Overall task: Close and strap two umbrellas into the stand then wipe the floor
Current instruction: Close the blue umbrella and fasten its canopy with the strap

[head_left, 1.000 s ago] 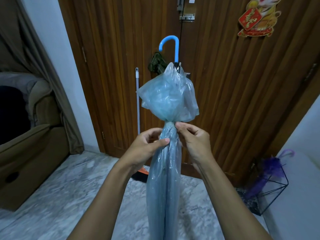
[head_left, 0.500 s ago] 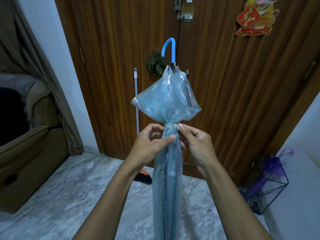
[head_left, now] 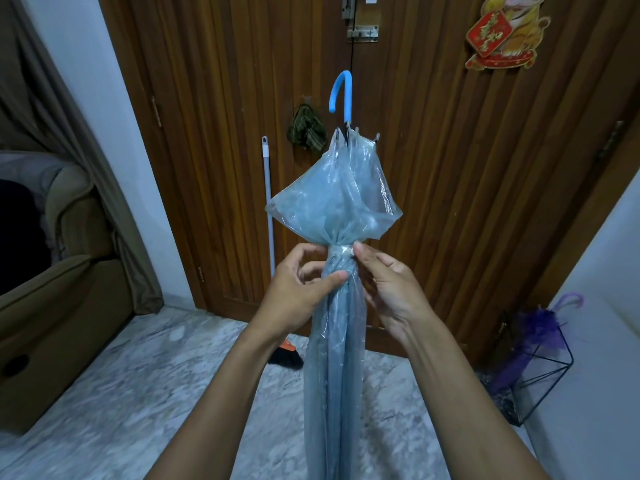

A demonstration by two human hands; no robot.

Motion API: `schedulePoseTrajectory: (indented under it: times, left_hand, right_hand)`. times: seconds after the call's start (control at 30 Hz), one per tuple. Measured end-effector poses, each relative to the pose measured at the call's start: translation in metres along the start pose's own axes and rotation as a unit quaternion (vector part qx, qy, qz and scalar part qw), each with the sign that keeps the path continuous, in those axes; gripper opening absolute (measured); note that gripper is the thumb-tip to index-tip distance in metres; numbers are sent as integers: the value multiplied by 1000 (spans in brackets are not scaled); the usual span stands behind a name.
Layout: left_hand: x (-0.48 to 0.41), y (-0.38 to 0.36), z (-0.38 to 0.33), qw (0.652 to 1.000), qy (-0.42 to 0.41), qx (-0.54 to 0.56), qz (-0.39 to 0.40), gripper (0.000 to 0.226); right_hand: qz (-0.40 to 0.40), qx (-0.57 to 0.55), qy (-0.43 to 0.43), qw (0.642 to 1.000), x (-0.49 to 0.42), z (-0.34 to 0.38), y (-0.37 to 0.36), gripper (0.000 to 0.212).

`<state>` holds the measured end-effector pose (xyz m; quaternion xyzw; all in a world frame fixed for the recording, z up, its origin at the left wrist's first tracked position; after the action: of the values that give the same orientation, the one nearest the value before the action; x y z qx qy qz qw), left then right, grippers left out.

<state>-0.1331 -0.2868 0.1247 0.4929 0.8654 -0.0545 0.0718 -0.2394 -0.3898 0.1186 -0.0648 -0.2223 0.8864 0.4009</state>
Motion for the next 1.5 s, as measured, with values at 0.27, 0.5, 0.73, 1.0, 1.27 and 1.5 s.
schedulePoseTrajectory:
  times: [0.27, 0.5, 0.73, 1.0, 1.27, 1.5]
  left_hand:
    - [-1, 2, 0, 999, -20, -30, -13, 32]
    - [-1, 2, 3, 1000, -21, -16, -12, 30]
    - [-1, -2, -4, 999, -38, -18, -5, 27]
    - [-10, -1, 1, 999, -37, -23, 0, 30]
    - [-17, -12, 14, 991, -92, -74, -69, 40]
    - [-20, -34, 33, 984, -141, -100, -48, 51]
  right_hand:
    - [-42, 33, 36, 998, -2, -2, 2, 31]
    - [40, 95, 12, 995, -7, -16, 0, 49]
    - [31, 35, 53, 998, -8, -14, -3, 35]
    - [-7, 99, 45, 994, -6, -11, 0, 41]
    - [-107, 270, 174, 941, -5, 10, -5, 67]
    - [-187, 457, 172, 852, -26, 26, -6, 79]
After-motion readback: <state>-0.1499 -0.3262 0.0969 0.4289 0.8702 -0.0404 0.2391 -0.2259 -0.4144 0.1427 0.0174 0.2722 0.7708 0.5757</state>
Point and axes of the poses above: each hand's wrist, its own x-axis away from the middle knuckle, its own y-axis out of the back of the hand, z = x × y, the point moved 4 cm from there along -x, towards the middle knuckle, and after that the axes turned 2 degrees about x, right-handed, at the moved point
